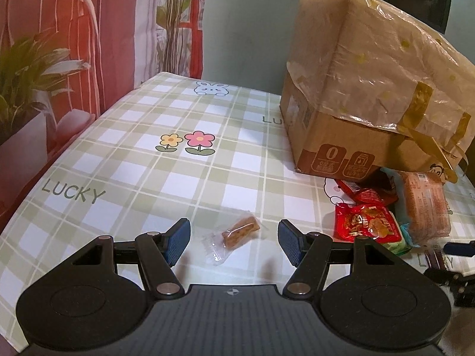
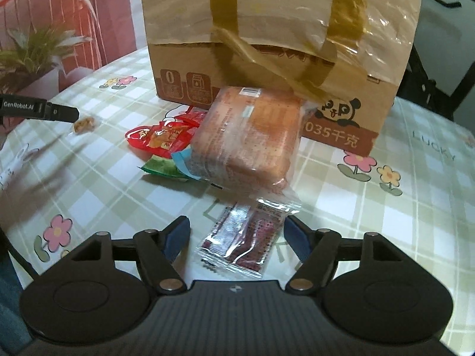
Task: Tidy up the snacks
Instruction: 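Grasp the small clear sachet with the left gripper while the right gripper grasps the red sachet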
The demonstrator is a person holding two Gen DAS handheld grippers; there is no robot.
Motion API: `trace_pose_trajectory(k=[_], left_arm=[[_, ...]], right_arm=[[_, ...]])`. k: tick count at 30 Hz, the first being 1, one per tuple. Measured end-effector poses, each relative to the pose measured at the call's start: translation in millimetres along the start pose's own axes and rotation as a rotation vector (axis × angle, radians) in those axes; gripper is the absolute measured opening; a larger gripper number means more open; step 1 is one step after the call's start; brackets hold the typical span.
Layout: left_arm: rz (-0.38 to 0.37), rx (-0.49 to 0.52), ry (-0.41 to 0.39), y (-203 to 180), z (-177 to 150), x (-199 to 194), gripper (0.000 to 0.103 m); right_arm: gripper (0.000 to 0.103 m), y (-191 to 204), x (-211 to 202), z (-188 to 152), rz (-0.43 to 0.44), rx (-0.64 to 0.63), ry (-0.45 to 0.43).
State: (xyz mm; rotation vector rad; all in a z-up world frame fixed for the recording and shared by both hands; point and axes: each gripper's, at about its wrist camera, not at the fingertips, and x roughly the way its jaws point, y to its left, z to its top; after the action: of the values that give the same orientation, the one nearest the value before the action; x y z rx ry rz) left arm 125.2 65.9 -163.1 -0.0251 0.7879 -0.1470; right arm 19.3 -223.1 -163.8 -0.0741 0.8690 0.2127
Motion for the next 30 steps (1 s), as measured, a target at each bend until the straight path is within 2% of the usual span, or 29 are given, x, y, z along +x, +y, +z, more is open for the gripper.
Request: trace_pose_trajectory(k=[9, 13, 18, 20, 23, 24, 26, 28, 30], left_arm=[[-0.033, 0.064, 0.05, 12.4, -5.4, 10.8, 0.068], [-0.05, 0.076, 0.041, 12.6, -5.9, 12.4, 0.068], [-0.032, 0.164, 0.015, -1.6, -3.8, 20.2, 0.068], [-0.022, 0.181, 0.008, -3.8, -1.5, 26.1, 0.063], [-0.013, 0.188, 0.035, -2.3, 0.4, 36.7, 0.041], [-0.011, 0.191, 0.042, -2.5, -0.4, 39.0, 0.039], [-0.032, 0.203, 0.034, -3.3, -2.3, 37.2, 0.018], [-0.022, 0.241, 0.027, -9.6, -5.3, 34.0, 0.018], [-0.03, 0.256, 0.023, -13.2, -8.2, 30.4, 0.018]], right_arm=[[0.073, -36.2, -5.0, -6.7, -0.047, 0.058, -0.022], [0.073, -37.0, -4.3, -7.3, -0.049, 0.052, -0.029], [0.073, -37.4, -4.2, -8.1, -0.046, 0.055, -0.035], [0.073, -37.8, -4.6, -8.4, -0.045, 0.056, -0.037], [0.073, -37.5, -4.8, -8.6, -0.042, 0.06, -0.04], [0.073, -37.5, -5.0, -8.5, -0.04, 0.064, -0.041], [0.067, -38.5, -6.6, -9.4, -0.045, 0.071, -0.047], [0.058, -41.9, -9.2, -10.4, -0.039, 0.084, -0.055], [0.058, -44.7, -10.2, -11.4, -0.024, 0.099, -0.062]])
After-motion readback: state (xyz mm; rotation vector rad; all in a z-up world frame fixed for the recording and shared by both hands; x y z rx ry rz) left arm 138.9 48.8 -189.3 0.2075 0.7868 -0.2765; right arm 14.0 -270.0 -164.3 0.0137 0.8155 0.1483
